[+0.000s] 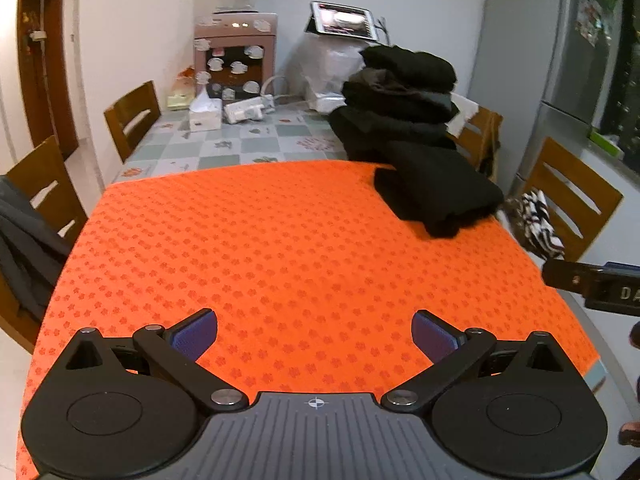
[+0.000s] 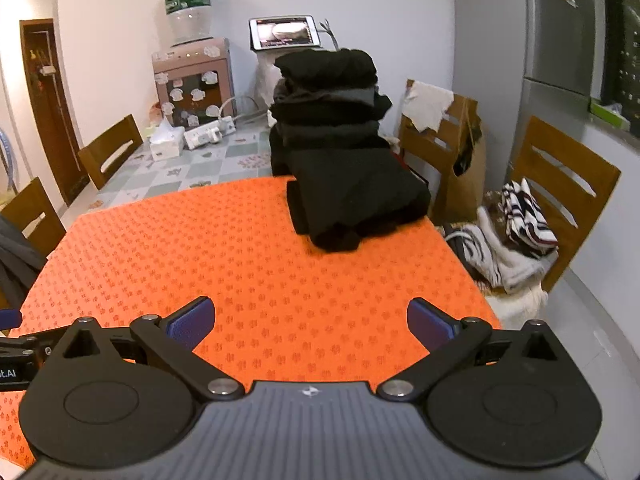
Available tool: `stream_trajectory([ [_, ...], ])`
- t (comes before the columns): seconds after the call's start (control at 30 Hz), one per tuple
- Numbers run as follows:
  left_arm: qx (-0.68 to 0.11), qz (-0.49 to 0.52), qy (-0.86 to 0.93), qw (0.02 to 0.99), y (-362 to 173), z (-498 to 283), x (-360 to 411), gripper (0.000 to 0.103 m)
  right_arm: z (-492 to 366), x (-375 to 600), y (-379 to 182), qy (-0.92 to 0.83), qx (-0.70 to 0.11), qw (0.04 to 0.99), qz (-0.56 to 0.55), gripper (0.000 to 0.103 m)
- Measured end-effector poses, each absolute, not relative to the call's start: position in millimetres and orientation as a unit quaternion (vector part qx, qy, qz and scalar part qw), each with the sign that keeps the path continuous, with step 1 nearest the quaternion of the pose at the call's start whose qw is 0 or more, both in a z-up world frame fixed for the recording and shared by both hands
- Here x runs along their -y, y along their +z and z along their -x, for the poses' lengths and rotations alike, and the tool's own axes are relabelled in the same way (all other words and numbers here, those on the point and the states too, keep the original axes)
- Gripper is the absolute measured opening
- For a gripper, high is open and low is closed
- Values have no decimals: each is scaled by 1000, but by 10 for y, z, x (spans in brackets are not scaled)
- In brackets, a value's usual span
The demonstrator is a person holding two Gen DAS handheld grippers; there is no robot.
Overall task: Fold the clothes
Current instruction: 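Open both grippers and withdraw them from the stack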
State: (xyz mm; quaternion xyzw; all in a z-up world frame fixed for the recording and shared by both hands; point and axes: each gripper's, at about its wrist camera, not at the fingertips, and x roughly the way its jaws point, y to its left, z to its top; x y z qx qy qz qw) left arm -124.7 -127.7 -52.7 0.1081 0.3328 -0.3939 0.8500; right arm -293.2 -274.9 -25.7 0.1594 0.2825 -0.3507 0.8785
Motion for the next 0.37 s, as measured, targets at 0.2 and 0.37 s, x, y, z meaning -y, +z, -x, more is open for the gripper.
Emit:
stream_trajectory([
  [0.2, -335, -105, -410, 842, -532, 1263, 1298, 103, 2977, 2706, -324, -360, -288, 872, -164, 103],
  [0.37, -339, -94, -417, 838, -534, 1255, 1327, 103, 2964, 2771, -313, -363, -291, 870, -160, 103],
])
